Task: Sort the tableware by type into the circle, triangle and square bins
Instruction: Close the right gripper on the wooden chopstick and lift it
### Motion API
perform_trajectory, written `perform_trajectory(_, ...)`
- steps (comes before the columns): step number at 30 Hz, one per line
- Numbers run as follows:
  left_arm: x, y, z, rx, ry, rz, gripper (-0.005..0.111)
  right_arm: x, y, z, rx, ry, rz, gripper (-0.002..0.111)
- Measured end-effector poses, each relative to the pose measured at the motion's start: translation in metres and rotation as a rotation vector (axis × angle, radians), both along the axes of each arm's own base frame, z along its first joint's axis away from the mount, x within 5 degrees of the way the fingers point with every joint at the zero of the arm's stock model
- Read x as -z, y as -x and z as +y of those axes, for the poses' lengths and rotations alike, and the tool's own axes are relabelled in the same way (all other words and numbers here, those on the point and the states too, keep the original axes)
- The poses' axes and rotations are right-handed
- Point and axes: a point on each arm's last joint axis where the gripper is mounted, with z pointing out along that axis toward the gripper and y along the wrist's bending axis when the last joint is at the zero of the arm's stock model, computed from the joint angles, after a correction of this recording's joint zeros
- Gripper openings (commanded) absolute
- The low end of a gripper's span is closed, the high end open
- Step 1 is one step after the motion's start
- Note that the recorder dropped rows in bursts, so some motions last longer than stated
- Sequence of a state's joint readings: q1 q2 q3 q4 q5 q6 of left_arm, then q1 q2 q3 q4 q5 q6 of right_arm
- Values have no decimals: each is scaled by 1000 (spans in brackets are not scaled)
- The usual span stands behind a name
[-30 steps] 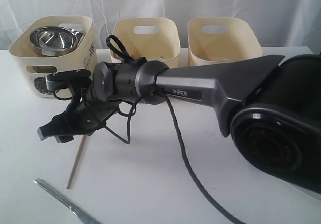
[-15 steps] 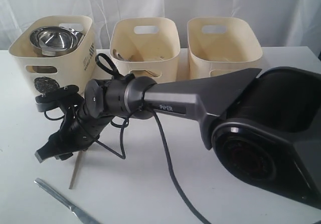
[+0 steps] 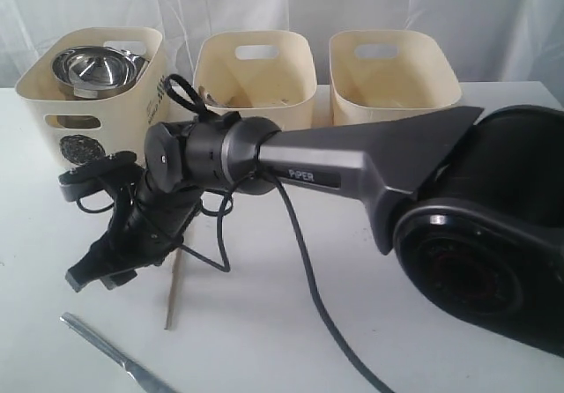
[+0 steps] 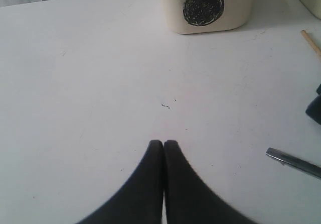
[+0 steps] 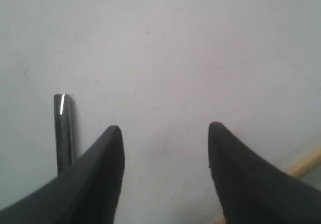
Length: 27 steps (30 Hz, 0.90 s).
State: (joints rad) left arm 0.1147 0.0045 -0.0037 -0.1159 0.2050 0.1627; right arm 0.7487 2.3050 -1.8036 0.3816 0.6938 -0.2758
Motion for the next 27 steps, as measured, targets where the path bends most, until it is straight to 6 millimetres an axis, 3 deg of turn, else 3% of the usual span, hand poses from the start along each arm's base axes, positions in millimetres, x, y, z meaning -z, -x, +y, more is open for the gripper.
perform_trajectory(5, 0, 0, 0, 0, 0, 0, 0, -39, -6, -14, 108, 62, -110, 49)
perform_trajectory(7, 0, 0, 0, 0, 0, 0, 0, -42, -11, -24, 167, 165, -154, 49)
perform_trajectory(11, 0, 0, 0, 0, 0, 0, 0, -30, -14, -40, 324, 321, -113, 49)
perform_trajectory(20, 0, 0, 0, 0, 0, 0, 0, -15, -14, -22, 422, 129, -7, 49)
perform_trajectory(27, 0, 0, 0, 0, 0, 0, 0, 12, -16, -20, 439, 158, 30, 49)
